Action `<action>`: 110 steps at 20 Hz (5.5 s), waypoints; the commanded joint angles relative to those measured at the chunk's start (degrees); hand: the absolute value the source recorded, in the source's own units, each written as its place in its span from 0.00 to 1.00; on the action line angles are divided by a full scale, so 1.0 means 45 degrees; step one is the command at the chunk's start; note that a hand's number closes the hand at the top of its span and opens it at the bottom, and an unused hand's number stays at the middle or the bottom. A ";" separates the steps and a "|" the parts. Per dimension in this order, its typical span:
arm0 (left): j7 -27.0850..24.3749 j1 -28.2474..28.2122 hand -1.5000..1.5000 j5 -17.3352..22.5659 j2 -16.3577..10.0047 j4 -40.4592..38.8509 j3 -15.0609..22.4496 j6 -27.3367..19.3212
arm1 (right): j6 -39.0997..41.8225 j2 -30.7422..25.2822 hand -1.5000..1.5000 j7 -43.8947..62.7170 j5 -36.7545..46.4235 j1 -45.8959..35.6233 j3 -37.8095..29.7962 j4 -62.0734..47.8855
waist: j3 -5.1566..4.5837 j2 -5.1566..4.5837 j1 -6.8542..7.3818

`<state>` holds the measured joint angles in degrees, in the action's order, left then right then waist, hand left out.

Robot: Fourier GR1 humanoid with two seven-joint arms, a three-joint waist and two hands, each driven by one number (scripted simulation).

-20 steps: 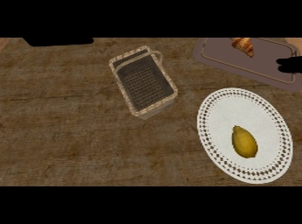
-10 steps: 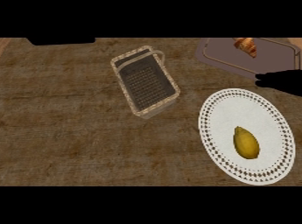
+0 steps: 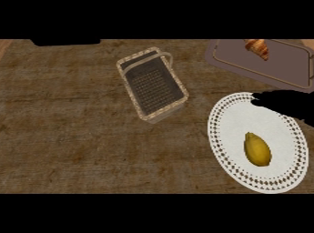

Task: Pick the lemon from the placemat and place it in the basket

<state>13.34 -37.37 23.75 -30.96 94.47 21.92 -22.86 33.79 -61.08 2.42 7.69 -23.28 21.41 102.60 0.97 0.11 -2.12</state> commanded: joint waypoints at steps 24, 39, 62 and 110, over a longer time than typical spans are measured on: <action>-0.0911 0.3732 0.50 0.0149 -0.0104 -0.0096 -0.0271 0.0632 | -0.2724 0.1936 0.00 -0.1261 0.4282 0.1620 0.2052 -0.2134 | -0.0238 -0.0074 0.0003; -0.0851 0.4021 0.50 0.0184 -0.0275 -0.0033 0.0095 0.0207 | -0.3208 0.3086 0.00 -0.1235 0.5282 0.1557 0.2683 -0.2922 | -0.0229 -0.0064 -0.0061; -0.1262 0.3058 0.50 0.0709 -0.0786 0.0109 0.0532 -0.0195 | -0.4094 0.7289 1.00 0.1354 0.8415 0.0748 0.5308 -0.1591 | -0.0376 0.0336 -0.0223; -0.1605 0.4439 0.50 0.1531 -0.1400 -0.0061 0.1159 -0.0550 | -0.8162 1.3571 1.00 1.3969 0.5606 -1.0073 -0.1144 -0.2017 | -0.0294 -0.0092 0.0233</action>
<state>8.09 -30.95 32.28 -37.98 91.12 30.76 -28.11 -2.01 -0.22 61.32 35.02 -64.56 19.41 98.35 0.13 -0.11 -0.05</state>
